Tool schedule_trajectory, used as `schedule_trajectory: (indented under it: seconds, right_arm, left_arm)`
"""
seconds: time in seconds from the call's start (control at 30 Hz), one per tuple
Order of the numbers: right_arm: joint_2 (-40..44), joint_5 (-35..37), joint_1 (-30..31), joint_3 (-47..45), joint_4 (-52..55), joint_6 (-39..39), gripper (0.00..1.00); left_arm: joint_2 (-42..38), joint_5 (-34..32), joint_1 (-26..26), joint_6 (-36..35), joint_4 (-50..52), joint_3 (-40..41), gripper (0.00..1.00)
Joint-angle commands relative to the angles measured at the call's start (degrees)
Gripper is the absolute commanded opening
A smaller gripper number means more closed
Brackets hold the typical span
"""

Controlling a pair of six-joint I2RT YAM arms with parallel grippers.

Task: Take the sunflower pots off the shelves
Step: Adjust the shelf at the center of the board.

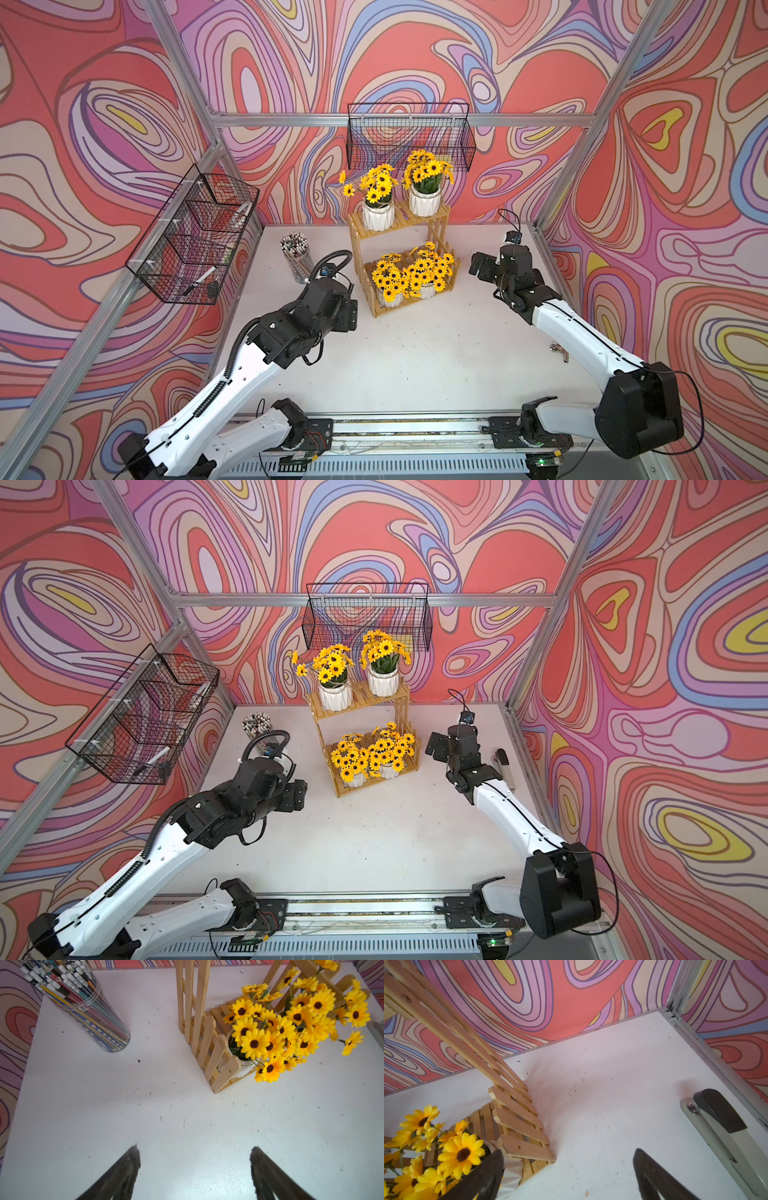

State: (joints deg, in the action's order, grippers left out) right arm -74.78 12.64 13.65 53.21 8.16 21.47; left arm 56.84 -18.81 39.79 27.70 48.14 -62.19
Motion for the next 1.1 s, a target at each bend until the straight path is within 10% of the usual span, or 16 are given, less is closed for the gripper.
schedule_trajectory:
  seconds: [0.0, 1.07]
  right_arm:
    - [0.38, 0.75, 0.48, -1.05, 0.14, -0.76, 0.98]
    - [0.55, 1.41, 0.68, -0.4, 1.53, -1.11, 0.98]
  left_arm:
    - [2.28, -6.44, 2.94, 3.53, -1.11, -3.09, 0.85]
    - [19.14, -8.31, 9.17, 12.32, -10.34, -4.8, 0.76]
